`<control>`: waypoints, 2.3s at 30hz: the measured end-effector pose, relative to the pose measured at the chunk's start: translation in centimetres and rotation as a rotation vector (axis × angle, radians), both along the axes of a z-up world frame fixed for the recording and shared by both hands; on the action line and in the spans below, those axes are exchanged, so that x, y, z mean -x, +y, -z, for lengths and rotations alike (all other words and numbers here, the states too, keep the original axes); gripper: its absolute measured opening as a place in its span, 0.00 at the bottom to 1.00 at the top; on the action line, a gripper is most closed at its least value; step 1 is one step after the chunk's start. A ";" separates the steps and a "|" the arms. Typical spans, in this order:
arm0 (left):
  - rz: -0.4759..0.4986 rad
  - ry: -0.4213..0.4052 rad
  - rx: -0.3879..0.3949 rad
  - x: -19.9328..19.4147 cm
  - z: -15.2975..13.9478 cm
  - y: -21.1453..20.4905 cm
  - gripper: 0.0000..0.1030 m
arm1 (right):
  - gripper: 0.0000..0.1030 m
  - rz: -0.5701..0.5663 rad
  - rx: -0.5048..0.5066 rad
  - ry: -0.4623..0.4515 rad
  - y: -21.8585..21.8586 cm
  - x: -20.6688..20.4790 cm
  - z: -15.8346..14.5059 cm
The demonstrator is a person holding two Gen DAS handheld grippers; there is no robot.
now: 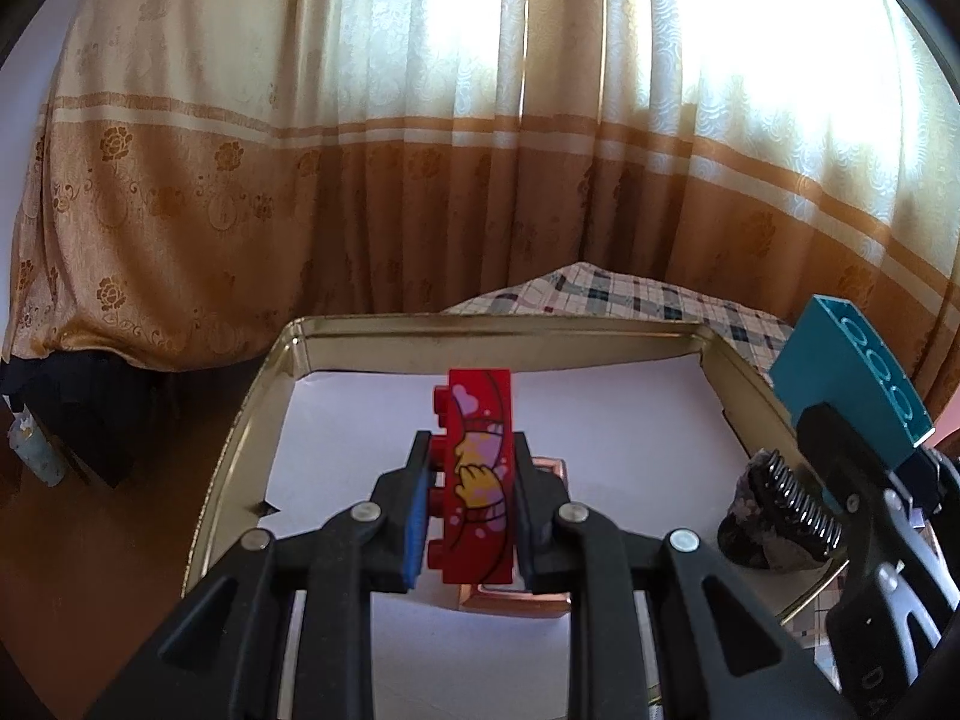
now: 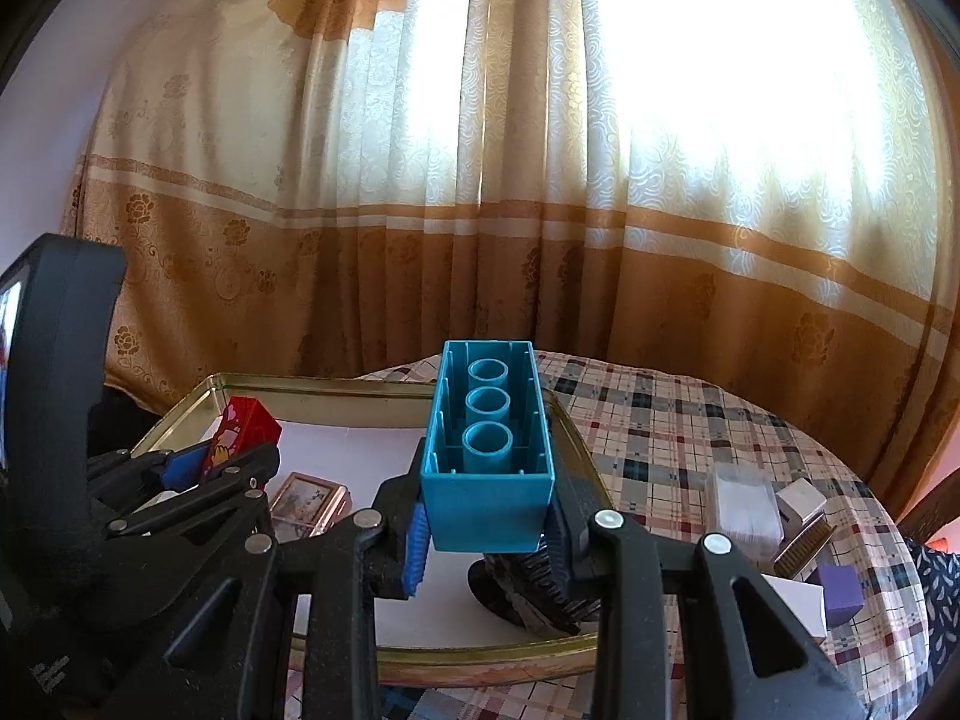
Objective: Organize rigid objects
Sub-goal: 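Carry the red brick into the tray with the left tool while the right tool carries the teal brick, then withdraw both open tools from the tray toward the remaining items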
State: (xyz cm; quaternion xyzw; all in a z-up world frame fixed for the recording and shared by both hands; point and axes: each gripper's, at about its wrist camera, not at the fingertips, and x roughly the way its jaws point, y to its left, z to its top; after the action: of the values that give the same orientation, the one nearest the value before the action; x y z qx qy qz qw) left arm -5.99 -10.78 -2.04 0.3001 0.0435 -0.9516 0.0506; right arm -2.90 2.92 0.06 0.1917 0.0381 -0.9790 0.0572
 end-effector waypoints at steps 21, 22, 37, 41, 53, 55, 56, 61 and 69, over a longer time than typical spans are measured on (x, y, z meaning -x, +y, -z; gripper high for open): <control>-0.019 -0.031 0.006 0.4 0.4 -0.1 0.21 | 0.33 -0.048 -0.047 -0.064 -1.1 1.1 0.8; -0.022 -0.035 0.004 0.5 0.4 -0.2 0.21 | 0.33 -0.049 -0.048 -0.066 -1.1 1.2 0.8; -0.035 -0.042 0.012 0.4 0.6 -0.4 0.21 | 0.33 -0.079 -0.030 -0.076 -1.1 1.4 1.0; -0.064 -0.056 0.022 0.5 0.7 -0.5 0.22 | 0.33 -0.102 -0.009 -0.066 -0.9 1.2 0.8; -0.187 -0.019 0.105 -0.5 0.1 -0.3 0.88 | 0.76 0.024 0.024 0.124 0.8 -3.0 -0.9; -0.182 -0.007 0.129 -0.6 0.0 0.3 0.88 | 0.81 0.083 0.033 0.190 1.5 -4.4 -1.2; -0.178 -0.002 0.141 -0.7 -0.1 0.5 0.88 | 0.81 0.097 0.036 0.207 1.6 -4.9 -1.2; -0.138 0.001 0.161 -0.9 -0.2 2.0 0.88 | 0.81 0.114 0.030 0.195 1.8 -5.1 -1.2; -0.122 0.020 0.135 -1.5 -0.5 2.1 0.88 | 0.81 0.166 0.048 0.208 2.6 -5.6 -1.3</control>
State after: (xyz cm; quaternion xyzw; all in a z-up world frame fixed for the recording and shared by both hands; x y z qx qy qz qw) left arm -4.47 -8.66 -1.52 0.2835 -0.0021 -0.9504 0.1281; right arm 2.72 5.50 1.36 0.0903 0.0043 -0.9956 -0.0235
